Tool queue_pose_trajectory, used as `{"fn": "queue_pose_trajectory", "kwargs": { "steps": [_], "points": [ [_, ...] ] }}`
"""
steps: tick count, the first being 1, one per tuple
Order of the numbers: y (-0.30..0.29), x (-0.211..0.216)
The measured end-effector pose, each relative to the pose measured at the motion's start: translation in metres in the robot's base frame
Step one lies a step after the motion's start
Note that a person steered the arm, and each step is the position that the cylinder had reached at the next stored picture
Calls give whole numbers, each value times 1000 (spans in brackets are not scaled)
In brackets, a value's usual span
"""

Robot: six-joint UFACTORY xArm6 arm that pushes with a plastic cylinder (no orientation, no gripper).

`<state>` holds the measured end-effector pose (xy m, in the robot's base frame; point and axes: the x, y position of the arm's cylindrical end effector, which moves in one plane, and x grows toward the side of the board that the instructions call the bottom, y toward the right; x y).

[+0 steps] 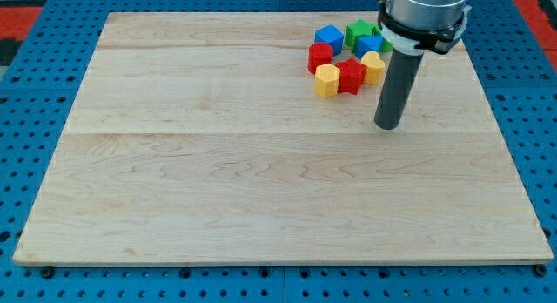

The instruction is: Place the yellow heart diagonally in between red blocks

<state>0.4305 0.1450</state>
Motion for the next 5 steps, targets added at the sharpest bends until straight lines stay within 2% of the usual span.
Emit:
{"fn": "queue_pose_trajectory", "kwargs": {
  "steps": [3,5],
  "points": [
    [33,-1],
    [43,-33]
  ]
}}
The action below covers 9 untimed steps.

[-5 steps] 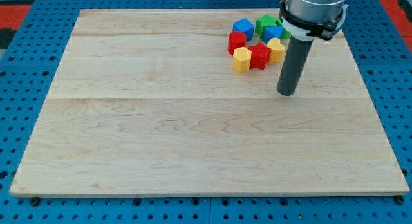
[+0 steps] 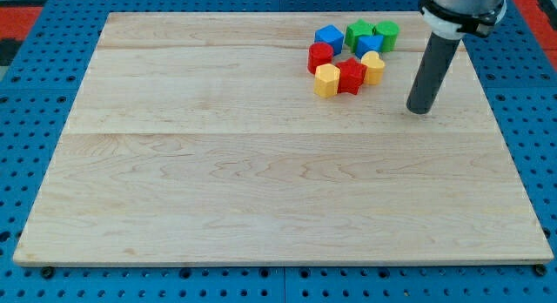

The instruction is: Place the yellow heart diagonally in between red blocks

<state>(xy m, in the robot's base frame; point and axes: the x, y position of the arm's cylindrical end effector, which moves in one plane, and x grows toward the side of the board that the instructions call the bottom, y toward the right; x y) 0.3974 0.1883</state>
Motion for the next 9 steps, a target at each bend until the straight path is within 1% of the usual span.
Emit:
{"fn": "queue_pose_trajectory", "kwargs": {
  "steps": [2,3,4,5,7,8,9],
  "points": [
    [-9,-45],
    [-2,-68],
    [-8,-81],
    [-57,-81],
    [-96,-86],
    [-103,-86],
    [-99,-86]
  ]
}}
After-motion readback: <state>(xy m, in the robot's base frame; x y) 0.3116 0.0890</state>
